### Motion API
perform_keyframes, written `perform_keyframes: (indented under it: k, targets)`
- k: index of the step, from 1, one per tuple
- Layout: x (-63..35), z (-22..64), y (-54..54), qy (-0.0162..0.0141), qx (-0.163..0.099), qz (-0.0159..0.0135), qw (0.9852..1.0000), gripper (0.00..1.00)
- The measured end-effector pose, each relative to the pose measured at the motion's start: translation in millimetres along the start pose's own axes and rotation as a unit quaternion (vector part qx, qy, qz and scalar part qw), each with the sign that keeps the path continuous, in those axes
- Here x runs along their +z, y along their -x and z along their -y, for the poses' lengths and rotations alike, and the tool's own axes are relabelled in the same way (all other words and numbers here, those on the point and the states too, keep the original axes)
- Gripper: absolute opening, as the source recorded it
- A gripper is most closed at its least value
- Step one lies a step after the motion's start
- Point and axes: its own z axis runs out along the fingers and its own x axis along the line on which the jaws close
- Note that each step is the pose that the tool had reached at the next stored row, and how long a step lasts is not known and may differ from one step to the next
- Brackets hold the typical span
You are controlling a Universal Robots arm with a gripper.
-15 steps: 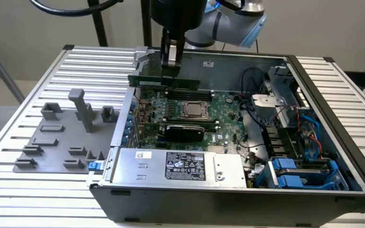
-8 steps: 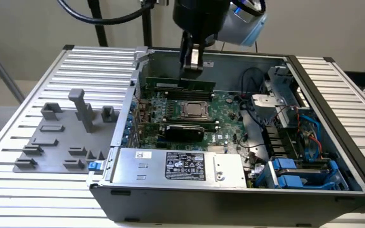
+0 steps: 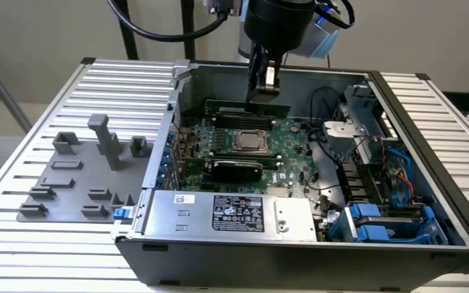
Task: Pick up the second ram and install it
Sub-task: 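Insert the second ram into the second slot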
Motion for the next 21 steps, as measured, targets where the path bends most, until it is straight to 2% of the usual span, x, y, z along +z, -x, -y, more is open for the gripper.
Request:
perform_keyframes:
  k: [6, 11, 15, 21]
  targets:
    - [12.3, 3.4, 20.5, 0.0000, 0.000, 0.0000, 1.0000, 0.00]
    - [22.2, 5.6, 32.1, 0.0000, 0.000, 0.0001, 1.0000, 0.00]
    - [29.8, 7.4, 37.3, -0.0001, 0.002, 0.0002, 1.0000, 0.00]
    - [39.5, 12.5, 38.0, -0.0014, 0.017, 0.0018, 0.9999, 0.00]
